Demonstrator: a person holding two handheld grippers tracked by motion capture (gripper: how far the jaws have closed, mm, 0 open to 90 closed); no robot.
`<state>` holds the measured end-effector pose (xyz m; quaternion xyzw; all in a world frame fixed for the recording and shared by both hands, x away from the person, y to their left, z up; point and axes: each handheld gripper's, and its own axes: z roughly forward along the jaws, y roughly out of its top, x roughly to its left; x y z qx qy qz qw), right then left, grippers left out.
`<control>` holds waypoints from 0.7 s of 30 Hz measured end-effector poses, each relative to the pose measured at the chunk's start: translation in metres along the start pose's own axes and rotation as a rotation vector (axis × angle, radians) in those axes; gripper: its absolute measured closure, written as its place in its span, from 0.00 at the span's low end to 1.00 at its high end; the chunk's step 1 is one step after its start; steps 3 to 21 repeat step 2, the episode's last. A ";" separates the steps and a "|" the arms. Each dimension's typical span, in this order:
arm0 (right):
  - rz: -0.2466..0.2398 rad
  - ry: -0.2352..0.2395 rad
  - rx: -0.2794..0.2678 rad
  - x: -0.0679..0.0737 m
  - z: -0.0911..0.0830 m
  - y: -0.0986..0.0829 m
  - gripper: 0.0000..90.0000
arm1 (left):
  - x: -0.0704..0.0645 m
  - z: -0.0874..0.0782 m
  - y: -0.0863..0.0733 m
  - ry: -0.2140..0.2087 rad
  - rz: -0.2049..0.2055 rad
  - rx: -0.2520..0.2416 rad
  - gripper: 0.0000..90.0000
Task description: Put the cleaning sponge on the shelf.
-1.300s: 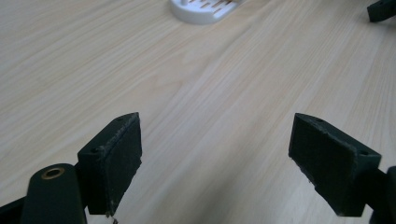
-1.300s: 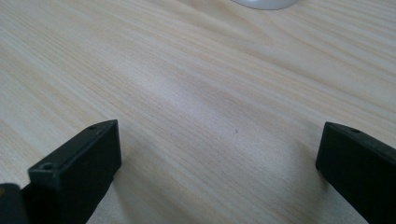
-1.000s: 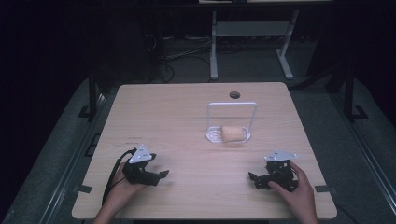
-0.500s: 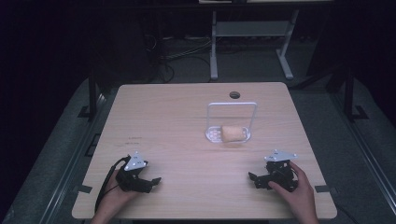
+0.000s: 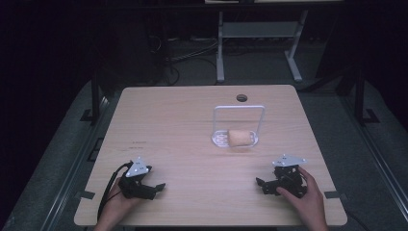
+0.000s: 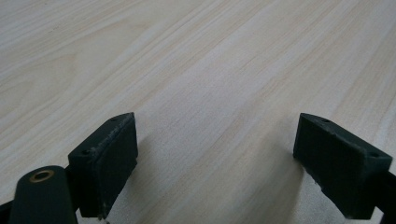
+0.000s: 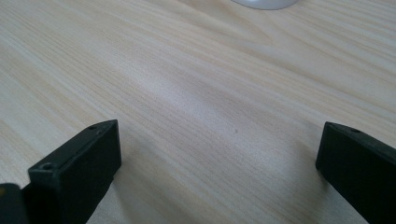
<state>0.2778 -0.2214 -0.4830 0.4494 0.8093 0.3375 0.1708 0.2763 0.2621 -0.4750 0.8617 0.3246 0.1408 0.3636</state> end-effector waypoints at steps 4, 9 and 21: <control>-0.001 0.000 0.002 0.000 0.000 0.000 0.00 | 0.000 0.000 0.000 0.000 -0.001 -0.001 0.15; -0.001 0.000 0.002 0.000 0.000 0.000 0.00 | 0.000 0.000 0.000 0.000 -0.001 -0.001 0.15; -0.001 0.000 0.002 0.000 0.000 0.000 0.00 | 0.000 0.000 0.000 0.000 -0.001 -0.001 0.15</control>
